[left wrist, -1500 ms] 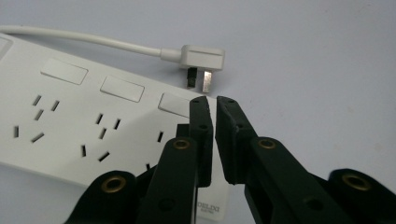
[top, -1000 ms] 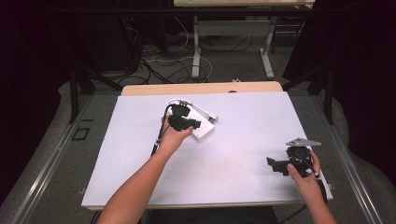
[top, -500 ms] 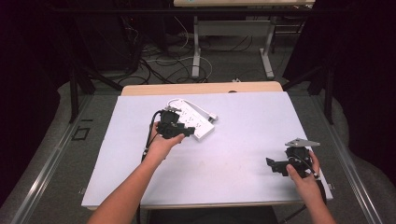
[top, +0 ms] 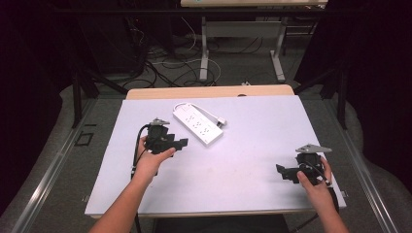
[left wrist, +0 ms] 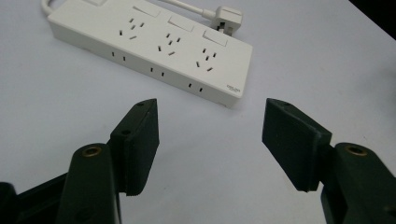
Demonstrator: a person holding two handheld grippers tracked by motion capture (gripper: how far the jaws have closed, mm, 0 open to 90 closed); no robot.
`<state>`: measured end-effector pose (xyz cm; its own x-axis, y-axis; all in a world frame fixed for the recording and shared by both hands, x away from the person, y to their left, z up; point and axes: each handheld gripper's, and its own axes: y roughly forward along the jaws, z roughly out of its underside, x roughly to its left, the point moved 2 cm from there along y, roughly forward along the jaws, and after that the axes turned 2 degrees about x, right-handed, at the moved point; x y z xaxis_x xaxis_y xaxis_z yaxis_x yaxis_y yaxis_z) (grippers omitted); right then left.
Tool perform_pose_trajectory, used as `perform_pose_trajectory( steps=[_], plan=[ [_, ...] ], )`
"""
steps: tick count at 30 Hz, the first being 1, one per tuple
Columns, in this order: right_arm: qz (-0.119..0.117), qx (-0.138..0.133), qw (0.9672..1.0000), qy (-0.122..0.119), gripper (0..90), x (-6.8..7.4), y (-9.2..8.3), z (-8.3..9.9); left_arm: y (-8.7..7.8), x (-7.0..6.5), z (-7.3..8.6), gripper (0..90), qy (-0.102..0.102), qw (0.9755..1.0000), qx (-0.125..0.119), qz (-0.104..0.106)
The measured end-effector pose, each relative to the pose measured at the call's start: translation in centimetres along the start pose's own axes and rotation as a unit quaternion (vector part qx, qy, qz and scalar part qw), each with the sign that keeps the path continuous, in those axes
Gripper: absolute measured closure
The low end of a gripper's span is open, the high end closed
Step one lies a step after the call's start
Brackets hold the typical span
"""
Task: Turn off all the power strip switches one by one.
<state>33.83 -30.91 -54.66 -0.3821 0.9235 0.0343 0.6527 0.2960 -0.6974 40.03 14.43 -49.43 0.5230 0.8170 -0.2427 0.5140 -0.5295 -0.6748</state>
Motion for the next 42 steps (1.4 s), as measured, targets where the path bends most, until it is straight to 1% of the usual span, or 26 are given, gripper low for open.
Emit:
perform_pose_trajectory(
  steps=[3, 5, 6, 8, 10, 12, 13, 15, 16, 19, 20, 22, 24, 25, 26, 27, 28, 33, 35, 36, 39, 42],
  plan=[
    [-0.002, -0.001, 1.0000, 0.000, 0.0, 0.0, 0.0, 0.0, -0.7, 0.7, 0.8, 34.4, -0.001, 0.9999, -0.004, -0.011],
    [0.001, 0.000, 1.0000, 0.000, 0.0, 0.0, 0.0, 0.0, -1.0, 1.2, 1.3, 31.4, -0.010, 0.9998, -0.009, -0.015],
    [0.000, 0.000, 1.0000, 0.000, 0.0, 0.0, 0.0, 0.0, -1.2, 1.4, 1.6, 30.0, -0.014, 0.9998, -0.005, -0.014],
    [-0.001, 0.000, 1.0000, -0.001, 0.0, 0.1, 0.0, 0.0, -1.5, 1.8, 2.2, 29.5, -0.025, 0.9995, -0.007, -0.015],
    [-0.001, 0.000, 1.0000, -0.001, 0.0, 0.1, 0.0, 0.0, -1.6, 2.2, 2.8, 26.5, -0.032, 0.9993, -0.012, -0.017],
    [-0.001, 0.001, 1.0000, 0.000, 0.0, 0.1, 0.1, 0.0, -1.9, 2.5, 3.3, 24.3, -0.033, 0.9991, -0.012, -0.021],
    [-0.003, 0.001, 1.0000, 0.000, 0.0, 0.1, 0.1, 0.0, -1.9, 2.6, 3.6, 23.1, -0.038, 0.9989, -0.015, -0.025],
    [-0.002, 0.001, 1.0000, -0.001, 0.0, 0.2, 0.1, 0.0, -2.1, 2.9, 4.0, 18.8, -0.035, 0.9985, -0.021, -0.035],
    [-0.001, 0.002, 1.0000, 0.001, 0.0, 0.2, 0.1, 0.0, -2.1, 2.9, 4.3, 17.6, -0.037, 0.9984, -0.023, -0.037],
    [0.002, 0.001, 1.0000, -0.002, 0.0, 0.2, 0.1, 0.0, -2.3, 3.2, 4.8, 13.9, -0.040, 0.9980, -0.026, -0.041],
    [0.000, 0.001, 1.0000, -0.003, 0.0, 0.3, 0.1, 0.0, -2.2, 3.2, 5.0, 11.3, -0.045, 0.9977, -0.028, -0.042],
    [0.000, 0.000, 1.0000, -0.004, 0.0, 0.3, 0.1, 0.0, -2.3, 3.2, 5.2, 6.9, -0.044, 0.9977, -0.028, -0.042],
    [0.001, 0.001, 1.0000, -0.003, 0.0, 0.3, 0.1, 0.0, -2.2, 3.2, 5.4, 3.3, -0.046, 0.9974, -0.034, -0.043],
    [0.001, 0.001, 1.0000, -0.004, 0.0, 0.3, 0.1, 0.0, -2.3, 3.2, 5.6, 1.7, -0.045, 0.9977, -0.031, -0.041],
    [0.002, 0.000, 1.0000, -0.004, 0.0, 0.3, 0.1, 0.0, -2.3, 3.2, 5.7, 0.5, -0.045, 0.9976, -0.034, -0.040],
    [0.002, 0.000, 1.0000, -0.005, 0.0, 0.3, 0.1, 0.0, -2.3, 3.1, 5.9, 0.3, -0.049, 0.9974, -0.037, -0.038],
    [0.002, 0.001, 1.0000, -0.005, 0.0, 0.3, 0.1, 0.0, -2.3, 3.2, 6.0, 0.3, -0.045, 0.9977, -0.036, -0.037],
    [0.003, 0.000, 1.0000, -0.004, 0.0, 0.3, 0.0, 0.0, -2.6, 3.4, 6.5, 0.3, -0.052, 0.9971, -0.040, -0.037],
    [0.003, 0.001, 1.0000, -0.006, 0.0, 0.4, 0.0, 0.0, -2.7, 3.6, 6.6, 0.3, -0.056, 0.9970, -0.040, -0.036],
    [0.003, 0.001, 1.0000, -0.006, 0.0, 0.4, 0.0, 0.0, -2.7, 3.6, 6.7, 0.3, -0.061, 0.9965, -0.044, -0.035],
    [0.004, 0.001, 1.0000, -0.004, 0.0, 0.4, 0.0, 0.0, -2.8, 3.9, 6.8, 0.3, -0.067, 0.9962, -0.043, -0.036],
    [0.002, 0.001, 1.0000, 0.001, 0.0, 0.4, 0.0, 0.0, -2.7, 4.0, 6.9, 0.3, -0.063, 0.9964, -0.043, -0.038]
  ],
)
